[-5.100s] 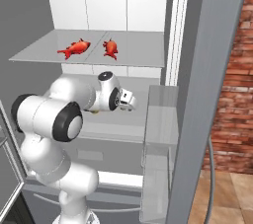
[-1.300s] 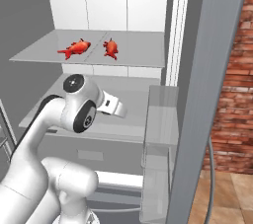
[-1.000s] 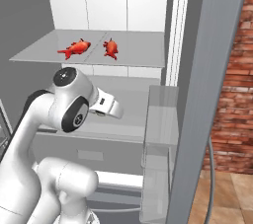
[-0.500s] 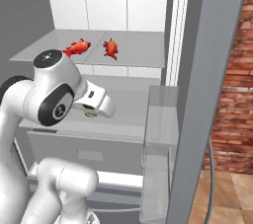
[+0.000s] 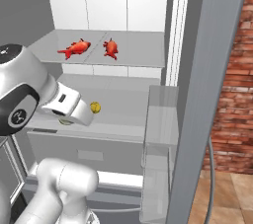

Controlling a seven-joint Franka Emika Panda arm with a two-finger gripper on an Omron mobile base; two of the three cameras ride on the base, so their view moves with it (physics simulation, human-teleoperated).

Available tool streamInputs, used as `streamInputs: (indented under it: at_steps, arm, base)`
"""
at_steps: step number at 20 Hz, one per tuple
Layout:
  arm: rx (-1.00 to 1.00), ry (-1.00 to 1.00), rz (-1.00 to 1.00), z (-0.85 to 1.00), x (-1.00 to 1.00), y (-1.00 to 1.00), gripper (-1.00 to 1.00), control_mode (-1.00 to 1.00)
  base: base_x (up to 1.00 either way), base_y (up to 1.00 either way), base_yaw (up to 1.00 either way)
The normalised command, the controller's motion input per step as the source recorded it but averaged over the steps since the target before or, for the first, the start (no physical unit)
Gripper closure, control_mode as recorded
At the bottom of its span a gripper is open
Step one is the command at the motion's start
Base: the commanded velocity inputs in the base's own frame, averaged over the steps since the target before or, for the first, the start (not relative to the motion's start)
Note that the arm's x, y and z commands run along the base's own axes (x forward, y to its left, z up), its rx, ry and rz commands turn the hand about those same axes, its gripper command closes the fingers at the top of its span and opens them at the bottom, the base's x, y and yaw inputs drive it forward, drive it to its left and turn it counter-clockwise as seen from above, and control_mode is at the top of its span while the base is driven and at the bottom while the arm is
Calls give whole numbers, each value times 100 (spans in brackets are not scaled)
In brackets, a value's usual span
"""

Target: Gather the lemon wedge and lemon from the fridge and place them on a tray on the dining counter. Then gather the fishs from the fridge and place them on the other tray.

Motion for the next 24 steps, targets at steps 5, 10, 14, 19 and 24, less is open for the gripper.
streamInputs:
  at_steps: [5, 10, 14, 19, 24]
  arm:
    - [0, 1, 1, 13, -57, 12, 100, -100]
    - [0, 0, 1, 0, -3, 1, 100, -100]
    - [0, 0, 0, 0, -1, 0, 100, -100]
    - [0, 0, 0, 0, -4, 0, 100, 100]
    - [0, 0, 0, 0, 0, 0, 100, 100]
  base:
    - [0, 0, 0]
    - [0, 0, 0]
    - [0, 0, 0]
    - [-31, 6, 0]
    - [-65, 21, 0]
